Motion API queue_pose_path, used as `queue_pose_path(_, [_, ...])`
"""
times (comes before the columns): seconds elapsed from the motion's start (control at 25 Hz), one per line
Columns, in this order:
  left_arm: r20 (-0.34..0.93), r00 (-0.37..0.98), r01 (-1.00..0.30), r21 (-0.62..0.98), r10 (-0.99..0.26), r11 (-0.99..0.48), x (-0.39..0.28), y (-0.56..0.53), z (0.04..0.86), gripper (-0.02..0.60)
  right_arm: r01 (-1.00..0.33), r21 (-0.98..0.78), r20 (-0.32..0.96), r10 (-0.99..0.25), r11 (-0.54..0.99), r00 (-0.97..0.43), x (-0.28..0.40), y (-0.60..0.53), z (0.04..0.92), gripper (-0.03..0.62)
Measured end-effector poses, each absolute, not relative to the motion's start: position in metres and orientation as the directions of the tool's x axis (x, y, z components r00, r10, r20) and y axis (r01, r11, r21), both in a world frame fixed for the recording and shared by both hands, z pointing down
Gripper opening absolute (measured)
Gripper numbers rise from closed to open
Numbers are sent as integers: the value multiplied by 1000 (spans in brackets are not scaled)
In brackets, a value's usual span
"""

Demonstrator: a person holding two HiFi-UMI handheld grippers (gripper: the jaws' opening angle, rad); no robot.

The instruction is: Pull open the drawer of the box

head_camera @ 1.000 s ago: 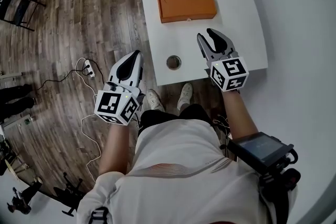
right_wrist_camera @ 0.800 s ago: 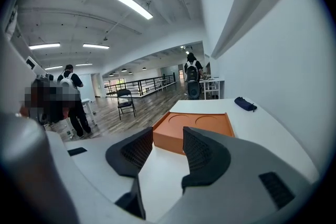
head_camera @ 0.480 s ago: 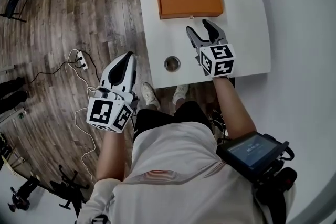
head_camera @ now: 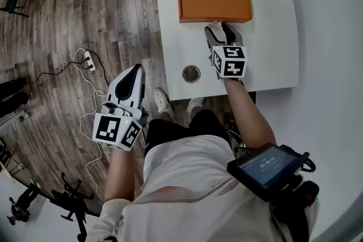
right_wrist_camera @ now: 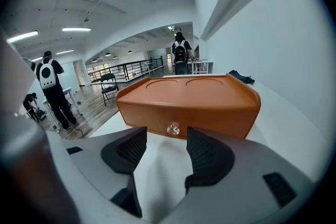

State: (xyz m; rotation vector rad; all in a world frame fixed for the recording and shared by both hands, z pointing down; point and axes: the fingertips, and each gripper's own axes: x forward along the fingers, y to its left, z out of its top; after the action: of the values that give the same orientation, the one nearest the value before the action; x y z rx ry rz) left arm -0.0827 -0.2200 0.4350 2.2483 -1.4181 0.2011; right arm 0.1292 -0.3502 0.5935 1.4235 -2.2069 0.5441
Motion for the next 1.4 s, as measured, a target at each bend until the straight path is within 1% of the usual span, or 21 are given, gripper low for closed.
queue_pose_path(0.32, [387,446,-889,301,-807,-346,-83,-217,436,9,-935,-90,555,-762,343,-333,135,-353,591,238])
queue_pose_path(0.4, [393,445,-889,299,-805,-347,-82,-215,437,9,-941,-83,551,-772,328,-318,136,-354,590,202])
queue_pose_path(0.48, [391,446,-889,296,-805,-349,-81,-213,439,9,-945,-80,551,-776,317,-307,137,-355,591,185])
queue_pose_path(0.52, [391,446,-889,294,-805,-349,-81,-212,440,9,-947,-79,551,-778,312,-302,137,-355,591,162])
queue_pose_path(0.68, [391,446,-889,300,-805,-346,-79,-211,440,9,-955,-70,547,-790,287,-277,142,-356,590,118])
queue_pose_path(0.76, [397,445,-889,305,-802,-342,-79,-210,440,9,-958,-62,550,-791,281,-268,144,-357,591,84])
queue_pose_path(1.4, [394,450,-886,309,-802,-345,-80,-209,442,9,-956,-55,554,-788,289,-270,140,-349,596,78])
